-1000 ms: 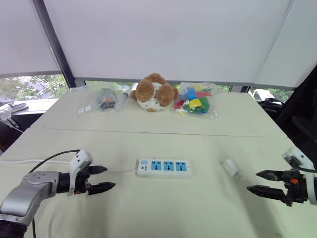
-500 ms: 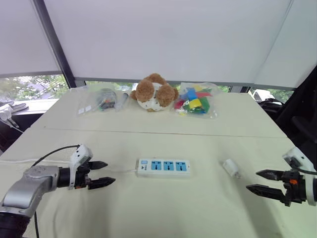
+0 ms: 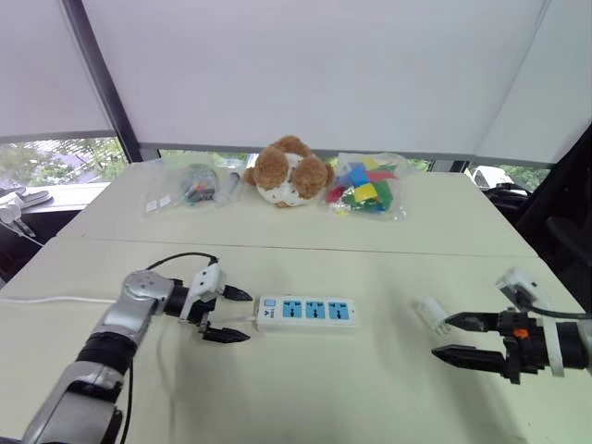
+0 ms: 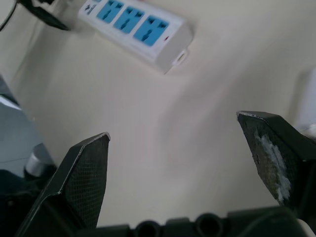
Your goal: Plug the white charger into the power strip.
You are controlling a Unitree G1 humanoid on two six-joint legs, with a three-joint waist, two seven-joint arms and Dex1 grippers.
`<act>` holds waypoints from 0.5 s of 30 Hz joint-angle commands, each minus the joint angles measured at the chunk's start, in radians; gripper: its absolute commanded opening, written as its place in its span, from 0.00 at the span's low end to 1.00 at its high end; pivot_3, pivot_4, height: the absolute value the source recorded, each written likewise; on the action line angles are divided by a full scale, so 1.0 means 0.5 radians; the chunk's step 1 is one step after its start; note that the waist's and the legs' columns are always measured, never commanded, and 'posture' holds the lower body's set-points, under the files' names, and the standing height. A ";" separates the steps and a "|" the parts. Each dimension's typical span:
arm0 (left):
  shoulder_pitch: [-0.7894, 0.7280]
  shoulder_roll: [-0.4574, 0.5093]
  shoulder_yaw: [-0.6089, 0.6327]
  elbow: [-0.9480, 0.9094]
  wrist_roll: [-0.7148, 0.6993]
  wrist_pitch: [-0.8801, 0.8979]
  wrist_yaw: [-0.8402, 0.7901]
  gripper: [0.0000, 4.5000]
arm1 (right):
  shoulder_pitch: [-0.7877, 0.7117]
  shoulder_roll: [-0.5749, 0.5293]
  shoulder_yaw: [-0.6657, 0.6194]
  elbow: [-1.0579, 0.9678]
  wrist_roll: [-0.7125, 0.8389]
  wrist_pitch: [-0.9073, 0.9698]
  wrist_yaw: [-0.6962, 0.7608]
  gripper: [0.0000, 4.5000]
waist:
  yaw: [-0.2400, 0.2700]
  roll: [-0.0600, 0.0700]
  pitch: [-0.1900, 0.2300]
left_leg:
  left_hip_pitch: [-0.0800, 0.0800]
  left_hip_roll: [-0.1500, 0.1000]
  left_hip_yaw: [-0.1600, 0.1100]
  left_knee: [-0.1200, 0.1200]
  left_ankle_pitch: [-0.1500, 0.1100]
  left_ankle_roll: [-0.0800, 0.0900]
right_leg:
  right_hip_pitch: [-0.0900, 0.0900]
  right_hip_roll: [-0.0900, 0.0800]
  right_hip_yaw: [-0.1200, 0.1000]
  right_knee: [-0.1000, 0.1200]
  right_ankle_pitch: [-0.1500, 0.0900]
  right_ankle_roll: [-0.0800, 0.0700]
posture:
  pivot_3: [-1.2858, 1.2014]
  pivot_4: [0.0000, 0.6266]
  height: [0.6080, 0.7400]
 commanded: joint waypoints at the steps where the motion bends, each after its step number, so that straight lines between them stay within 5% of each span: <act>1: -0.138 -0.080 0.028 0.176 0.039 -0.127 0.005 0.99 | 0.075 0.029 -0.167 -0.108 0.059 0.044 -0.037 1.00 | 0.001 0.000 0.000 | 0.000 0.000 -0.001 0.000 0.000 0.000 | 0.000 0.001 0.000 0.000 0.000 0.000 | 0.52 0.24 0.99; 9: -0.295 -0.325 0.008 0.578 0.160 -0.296 0.017 0.99 | 0.224 0.084 -0.325 -0.178 0.082 0.055 -0.105 1.00 | -0.009 -0.001 -0.001 | 0.000 0.000 -0.003 0.003 0.000 0.000 | 0.002 0.002 0.000 0.002 0.001 0.002 | 0.52 0.24 0.99; 13: -0.333 -0.384 0.033 0.694 0.206 -0.358 0.040 0.71 | 0.256 0.086 -0.405 -0.181 0.099 0.060 -0.122 1.00 | -0.007 -0.001 -0.001 | 0.000 0.000 -0.005 0.003 0.000 0.000 | 0.002 0.003 0.000 0.004 0.001 0.002 | 0.52 0.24 0.99; 15: -0.343 -0.397 0.045 0.721 0.217 -0.377 0.047 0.69 | 0.244 0.099 -0.438 -0.165 0.079 0.062 -0.190 1.00 | -0.005 -0.001 -0.001 | 0.001 0.000 -0.005 0.003 0.000 0.000 | 0.002 0.003 0.000 0.004 0.001 0.002 | 0.52 0.24 0.99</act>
